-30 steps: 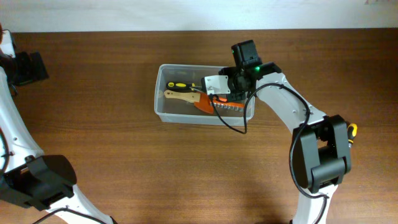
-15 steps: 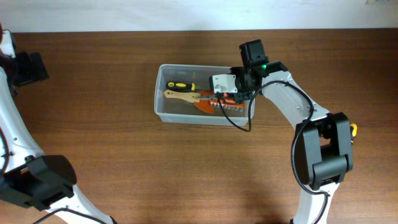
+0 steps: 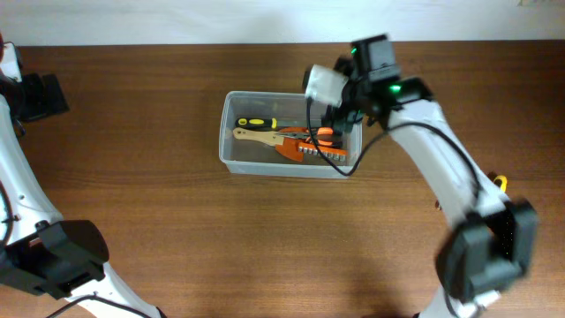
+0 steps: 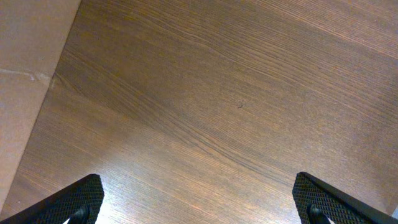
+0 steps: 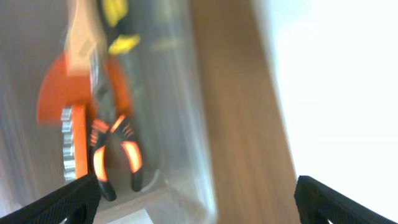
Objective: Pack container
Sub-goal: 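Release the pliers into the container and raise the right gripper, then move the right gripper to the red cutting pliers and grasp them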
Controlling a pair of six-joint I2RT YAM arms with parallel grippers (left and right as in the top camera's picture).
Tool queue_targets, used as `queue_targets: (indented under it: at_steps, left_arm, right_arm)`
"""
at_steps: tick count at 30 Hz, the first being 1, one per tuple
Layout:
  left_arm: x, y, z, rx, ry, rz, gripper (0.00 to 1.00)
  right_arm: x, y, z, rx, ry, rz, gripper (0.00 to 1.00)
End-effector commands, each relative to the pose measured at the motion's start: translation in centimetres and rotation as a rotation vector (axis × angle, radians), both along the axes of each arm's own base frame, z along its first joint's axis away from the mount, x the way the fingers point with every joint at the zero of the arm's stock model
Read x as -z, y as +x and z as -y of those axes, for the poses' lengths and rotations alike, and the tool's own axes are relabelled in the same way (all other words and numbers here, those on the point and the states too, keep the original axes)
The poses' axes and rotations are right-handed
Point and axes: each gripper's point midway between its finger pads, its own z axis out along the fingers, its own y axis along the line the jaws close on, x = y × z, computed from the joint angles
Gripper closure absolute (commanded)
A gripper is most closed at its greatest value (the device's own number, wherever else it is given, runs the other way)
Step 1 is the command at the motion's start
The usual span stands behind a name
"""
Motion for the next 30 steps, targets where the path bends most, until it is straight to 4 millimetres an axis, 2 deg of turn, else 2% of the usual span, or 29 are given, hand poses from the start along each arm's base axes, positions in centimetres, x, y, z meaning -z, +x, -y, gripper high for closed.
queue_targets:
  at_steps: [1,4,7,9,11,13,16,20,22,26,30]
  left_arm:
    - [-1.6,-0.2,0.1,-0.008,0.009,0.042,0.01]
    - [-1.6,-0.2,0.1,-0.008,0.009,0.042,0.01]
    - [-1.6,-0.2,0.1,-0.008,0.009,0.042,0.01]
    - [-1.6,-0.2,0.1,-0.008,0.009,0.042,0.01]
    - [-1.6,-0.2,0.1,-0.008,0.009,0.042,0.01]
    - [-1.6,-0.2,0.1,-0.008,0.009,0.042,0.01]
    - [-1.6,-0.2,0.1,-0.008,0.009,0.042,0.01]
    - [-1.6,-0.2,0.1,-0.008,0.009,0.042,0.01]
    - [-1.6,-0.2,0.1,-0.008,0.009,0.042,0.01]
    - [-1.6,-0.2,0.1,-0.008,0.009,0.042,0.01]
    - [-1.6,-0.2,0.1,-0.008,0.009,0.042,0.01]
  right_arm:
    - [-8.9,-1.2,2.8,0.411,0.295,0.047,0.01]
    - [-11.4,-3.3,5.7,0.588,0.412,0.020,0.01]
    - [-11.0,-5.1,9.7,0.830,0.530,-0.081,0.01]
    - [-9.5,-6.3,12.8,1.023,0.591,-0.172,0.01]
    - [-7.2,-8.0,16.4,1.262,0.637,-0.277,0.01]
    - [-5.1,-10.0,19.9,1.482,0.646,-0.354,0.01]
    - [-2.4,-12.7,23.9,1.727,0.635,-0.463,0.01]
    - [0.3,-15.2,26.4,1.861,0.574,-0.593,0.00]
    - [1.3,-15.9,26.9,1.895,0.543,-0.643,0.07]
    - [3.7,-15.5,27.3,1.920,0.495,-0.700,0.09]
    - [6.8,-15.0,27.4,1.849,0.400,-0.787,0.10]
